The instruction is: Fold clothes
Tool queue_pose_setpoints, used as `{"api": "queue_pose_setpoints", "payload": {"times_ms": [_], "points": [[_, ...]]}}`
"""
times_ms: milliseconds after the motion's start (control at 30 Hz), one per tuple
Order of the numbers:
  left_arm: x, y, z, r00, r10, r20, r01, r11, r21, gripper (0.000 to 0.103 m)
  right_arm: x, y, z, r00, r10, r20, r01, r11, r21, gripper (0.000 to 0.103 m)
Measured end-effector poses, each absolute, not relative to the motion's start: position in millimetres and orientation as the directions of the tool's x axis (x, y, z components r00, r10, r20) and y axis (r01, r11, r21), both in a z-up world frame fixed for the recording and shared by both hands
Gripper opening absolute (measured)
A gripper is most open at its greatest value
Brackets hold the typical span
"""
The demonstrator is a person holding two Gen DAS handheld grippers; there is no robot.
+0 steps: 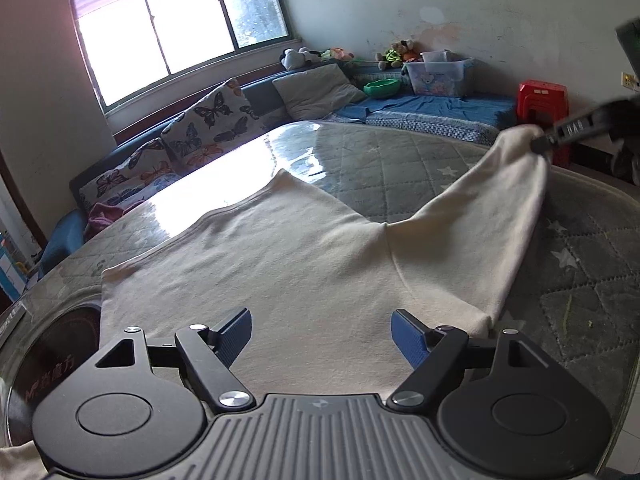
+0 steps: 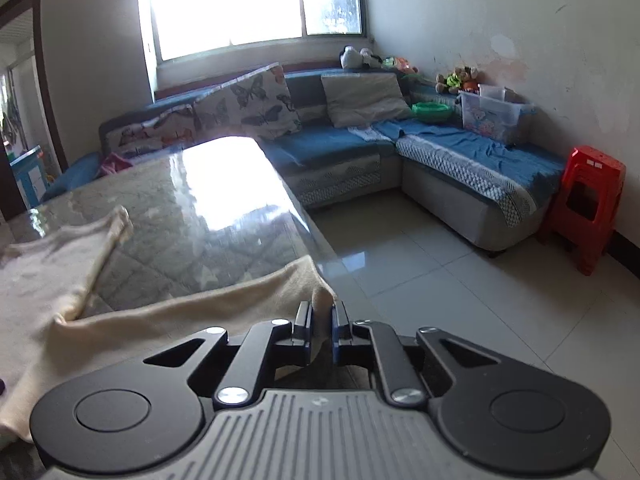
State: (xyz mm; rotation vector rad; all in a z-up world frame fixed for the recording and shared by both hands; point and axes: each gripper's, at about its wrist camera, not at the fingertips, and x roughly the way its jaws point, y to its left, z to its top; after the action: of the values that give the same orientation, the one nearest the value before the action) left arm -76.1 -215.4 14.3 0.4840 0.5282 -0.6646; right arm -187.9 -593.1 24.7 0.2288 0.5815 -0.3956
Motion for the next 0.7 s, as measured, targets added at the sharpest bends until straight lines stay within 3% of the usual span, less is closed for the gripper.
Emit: {"api": "queue_pose_setpoints", "payload": {"times_ms": [333, 700], "points": [[-75, -213, 15, 0.669, -0.458, -0.585, 0.68, 0.695, 0.233, 0.08, -183, -573, 82, 0.853, -0.225, -0.471, 0.306, 0.946, 0.102, 0.008], [-59, -135, 42, 0.76, -0.391, -0.52, 0.535, 0.83, 0.157, 0.079, -151, -483, 137, 0.914, 0.033, -0.404, -0.012, 0.998, 0.054, 0.008]]}}
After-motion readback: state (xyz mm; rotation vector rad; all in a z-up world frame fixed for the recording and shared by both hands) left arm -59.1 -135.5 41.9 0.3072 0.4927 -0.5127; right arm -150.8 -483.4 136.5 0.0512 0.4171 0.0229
